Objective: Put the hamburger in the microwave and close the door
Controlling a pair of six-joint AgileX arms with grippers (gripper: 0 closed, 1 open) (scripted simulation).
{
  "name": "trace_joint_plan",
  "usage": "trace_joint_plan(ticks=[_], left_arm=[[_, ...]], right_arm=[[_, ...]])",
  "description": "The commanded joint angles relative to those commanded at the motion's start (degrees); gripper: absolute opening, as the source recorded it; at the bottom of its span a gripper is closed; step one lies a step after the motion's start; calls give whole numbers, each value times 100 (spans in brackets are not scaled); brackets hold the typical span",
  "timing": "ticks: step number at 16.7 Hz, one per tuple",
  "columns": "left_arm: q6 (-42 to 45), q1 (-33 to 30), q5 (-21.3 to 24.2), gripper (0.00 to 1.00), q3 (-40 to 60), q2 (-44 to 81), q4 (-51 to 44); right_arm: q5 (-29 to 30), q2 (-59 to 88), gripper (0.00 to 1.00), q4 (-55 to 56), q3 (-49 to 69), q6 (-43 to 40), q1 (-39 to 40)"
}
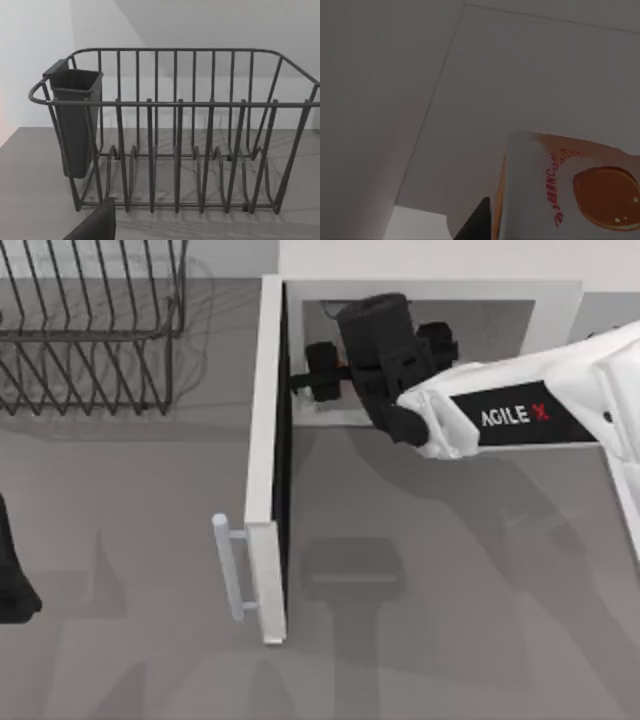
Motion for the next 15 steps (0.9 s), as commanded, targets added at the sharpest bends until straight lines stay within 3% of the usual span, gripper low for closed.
trace_joint_plan(ticks=[15], left_arm=[[0,0,0,100,0,0,0]], right_arm=[[987,-1847,100,518,-3264,589,1307]])
